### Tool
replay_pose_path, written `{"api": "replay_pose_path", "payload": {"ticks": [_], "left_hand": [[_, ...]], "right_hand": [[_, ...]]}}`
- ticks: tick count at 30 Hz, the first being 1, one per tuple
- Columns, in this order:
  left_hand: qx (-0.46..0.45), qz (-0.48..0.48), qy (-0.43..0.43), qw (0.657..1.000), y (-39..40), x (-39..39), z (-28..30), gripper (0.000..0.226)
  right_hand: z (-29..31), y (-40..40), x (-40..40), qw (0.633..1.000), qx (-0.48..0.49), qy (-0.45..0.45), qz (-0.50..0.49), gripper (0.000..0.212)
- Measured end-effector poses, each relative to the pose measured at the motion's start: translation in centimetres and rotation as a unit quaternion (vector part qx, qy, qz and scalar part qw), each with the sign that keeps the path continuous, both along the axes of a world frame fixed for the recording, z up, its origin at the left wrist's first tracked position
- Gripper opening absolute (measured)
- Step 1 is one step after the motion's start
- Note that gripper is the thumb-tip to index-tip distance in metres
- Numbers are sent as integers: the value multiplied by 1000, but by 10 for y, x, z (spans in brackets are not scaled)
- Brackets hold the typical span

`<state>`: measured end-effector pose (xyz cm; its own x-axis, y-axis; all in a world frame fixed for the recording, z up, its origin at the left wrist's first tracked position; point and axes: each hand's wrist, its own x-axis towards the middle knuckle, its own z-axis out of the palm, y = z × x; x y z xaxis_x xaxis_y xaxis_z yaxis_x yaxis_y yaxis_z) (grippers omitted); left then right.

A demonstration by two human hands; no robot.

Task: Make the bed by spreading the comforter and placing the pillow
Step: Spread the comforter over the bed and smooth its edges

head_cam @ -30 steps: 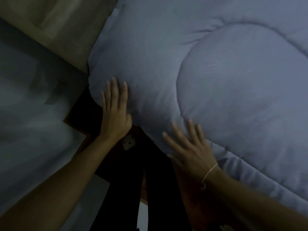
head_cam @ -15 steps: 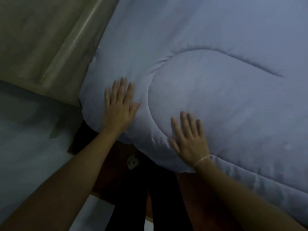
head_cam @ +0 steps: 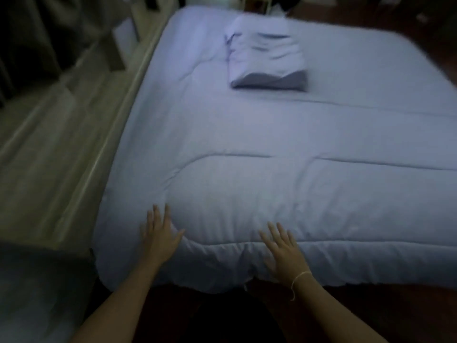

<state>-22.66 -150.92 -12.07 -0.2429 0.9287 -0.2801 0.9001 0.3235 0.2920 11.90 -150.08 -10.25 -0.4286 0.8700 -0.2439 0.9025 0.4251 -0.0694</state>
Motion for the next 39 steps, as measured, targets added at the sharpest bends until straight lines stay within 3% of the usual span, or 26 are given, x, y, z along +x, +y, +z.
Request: {"api": "replay_pose_path", "payload": {"ticks": [3, 9, 13, 17, 27, 39], "left_hand": [[57, -79, -1, 995, 36, 52, 45, 89], [167, -215, -4, 962, 96, 179, 118, 82], [186, -290, -11, 939, 112, 268, 140, 80], [201, -351, -23, 914, 119, 362, 143, 60], [228, -410, -32, 882, 143, 559, 147, 53], [257, -451, -57, 853, 230, 759, 162, 53]], "right_hand": [[40, 11, 33, 994, 18, 1, -105, 72], [83, 18, 125, 967, 45, 15, -252, 73], [98, 14, 198, 940, 64, 31, -335, 78], [113, 2, 277, 899, 91, 77, -421, 87], [144, -3, 457, 853, 106, 82, -504, 89], [142, 68, 619, 843, 94, 115, -518, 81]]}}
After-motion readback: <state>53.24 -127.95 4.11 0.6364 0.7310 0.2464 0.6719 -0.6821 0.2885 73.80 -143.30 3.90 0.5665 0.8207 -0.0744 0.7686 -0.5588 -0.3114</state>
